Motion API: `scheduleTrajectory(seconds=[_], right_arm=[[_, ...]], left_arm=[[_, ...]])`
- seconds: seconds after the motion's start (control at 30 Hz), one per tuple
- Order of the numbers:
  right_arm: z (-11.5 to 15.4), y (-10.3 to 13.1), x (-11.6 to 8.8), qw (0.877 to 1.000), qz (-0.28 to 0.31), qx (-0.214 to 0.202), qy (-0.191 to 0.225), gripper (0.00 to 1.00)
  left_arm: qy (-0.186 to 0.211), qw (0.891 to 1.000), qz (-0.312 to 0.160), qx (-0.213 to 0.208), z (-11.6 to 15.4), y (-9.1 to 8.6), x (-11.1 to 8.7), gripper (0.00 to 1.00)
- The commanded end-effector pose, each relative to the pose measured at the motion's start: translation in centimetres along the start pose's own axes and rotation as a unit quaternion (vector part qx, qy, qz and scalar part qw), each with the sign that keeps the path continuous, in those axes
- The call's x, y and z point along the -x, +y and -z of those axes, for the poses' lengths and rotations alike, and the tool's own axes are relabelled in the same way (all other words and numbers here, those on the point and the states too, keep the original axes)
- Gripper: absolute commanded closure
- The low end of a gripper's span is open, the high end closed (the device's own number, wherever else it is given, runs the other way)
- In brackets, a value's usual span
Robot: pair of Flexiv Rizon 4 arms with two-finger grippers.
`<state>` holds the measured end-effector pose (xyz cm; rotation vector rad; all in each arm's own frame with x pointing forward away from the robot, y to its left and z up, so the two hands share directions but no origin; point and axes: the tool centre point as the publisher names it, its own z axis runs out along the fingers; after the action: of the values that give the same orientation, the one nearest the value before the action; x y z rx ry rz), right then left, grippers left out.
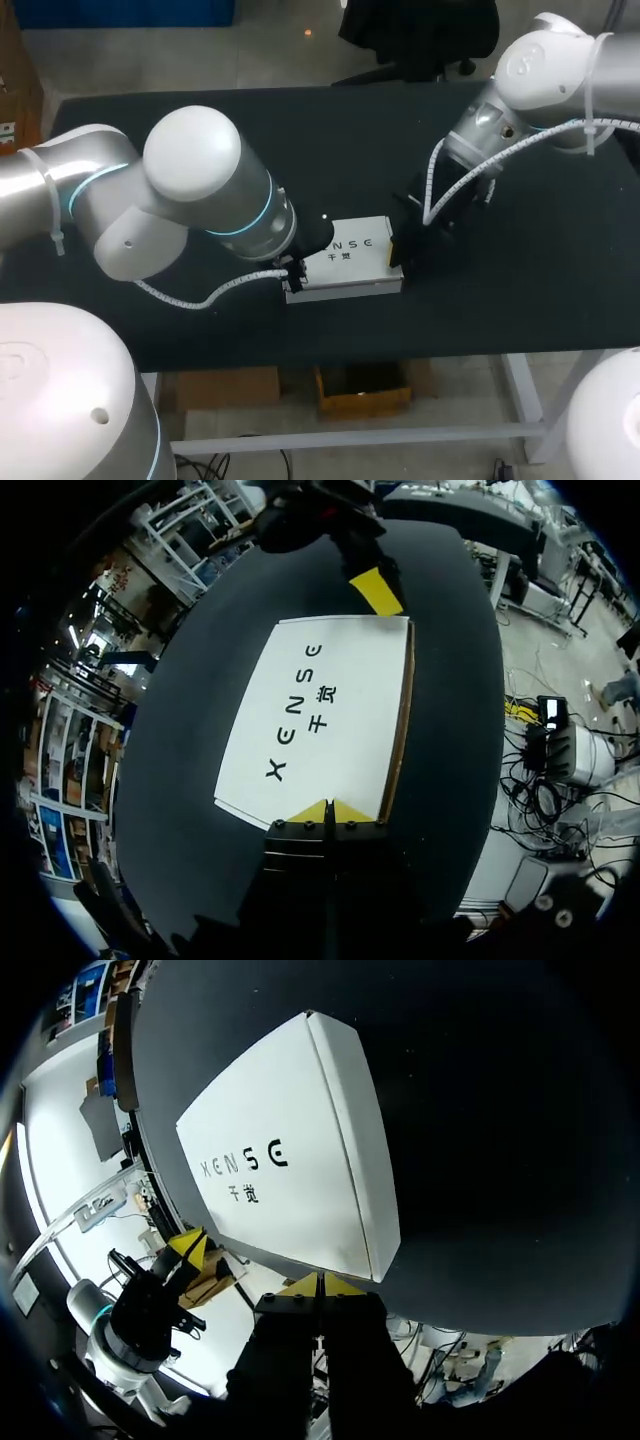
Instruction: Assemble the packaging by folding the flat box into shape, placing the metal phone stand inside, and closing the box properly
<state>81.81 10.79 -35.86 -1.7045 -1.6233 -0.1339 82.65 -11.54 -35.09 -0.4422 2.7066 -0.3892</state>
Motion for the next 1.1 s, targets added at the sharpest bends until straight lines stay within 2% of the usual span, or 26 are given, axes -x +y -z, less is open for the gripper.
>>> scheduleTrajectory(seconds=[0.03,0.23,0.43,0.53,0.77,0.8,0.83,0.87,0.9,0.93,0.97,1.0,1.03,1.07,1.1], right_arm=[[-0.4,-0.2,0.2,1.0,0.0,0.006,-0.001,1.0],[-1.5,1.3,1.1,1.0,-0.013,-0.015,0.001,1.0],[-2.0,1.7,1.3,1.0,-0.017,-0.023,0.0,1.0],[-1.5,1.3,1.2,1.0,-0.009,-0.018,0.006,1.0],[1.6,-1.2,0.0,0.999,0.017,0.024,0.017,1.0],[2.1,-1.4,-0.1,0.999,0.019,0.03,0.018,1.0],[2.5,-1.5,-0.1,0.999,0.02,0.035,0.02,1.0],[3.0,-1.6,0.0,0.999,0.022,0.039,0.023,0.95],[3.4,-1.5,0.1,0.999,0.023,0.042,0.024,0.89],[4.0,-1.6,0.2,0.998,0.028,0.049,0.028,0.76],[4.3,-1.6,0.2,0.998,0.033,0.052,0.032,0.68],[4.9,-1.8,0.3,0.997,0.034,0.063,0.032,0.53],[5.4,-1.8,0.4,0.996,0.041,0.071,0.036,0.33],[6.0,-1.9,0.5,0.995,0.047,0.079,0.04,0.05],[6.4,-1.8,0.7,0.995,0.045,0.085,0.04,0.0]], left_arm=[[-0.002,1.0,0.0,0.005,-0.5,0.1,-0.4,1.0],[0.021,1.0,0.007,0.008,-2.2,0.5,-0.4,1.0],[0.026,1.0,0.012,0.01,-2.5,0.8,-0.4,1.0],[0.019,1.0,0.012,0.009,-1.7,0.6,-0.4,1.0],[-0.009,1.0,0.015,0.01,1.5,-0.7,-0.7,1.0],[-0.01,1.0,0.017,0.011,1.9,-0.9,-0.8,0.93],[-0.01,1.0,0.02,0.012,2.2,-1.0,-0.8,0.72],[-0.01,1.0,0.025,0.014,2.6,-1.2,-0.9,0.31],[-0.01,0.999,0.027,0.015,2.8,-1.3,-1.1,0.04],[-0.008,0.999,0.032,0.016,3.2,-1.4,-1.3,0.0],[-0.008,0.999,0.038,0.018,3.3,-1.4,-1.4,0.0],[-0.006,0.999,0.047,0.024,3.7,-1.5,-1.7,0.0],[-0.003,0.998,0.057,0.028,4.0,-1.6,-1.9,0.0],[-0.001,0.997,0.066,0.035,4.3,-1.7,-2.3,0.0],[-0.001,0.995,0.081,0.049,4.6,-1.9,-2.8,0.0]])
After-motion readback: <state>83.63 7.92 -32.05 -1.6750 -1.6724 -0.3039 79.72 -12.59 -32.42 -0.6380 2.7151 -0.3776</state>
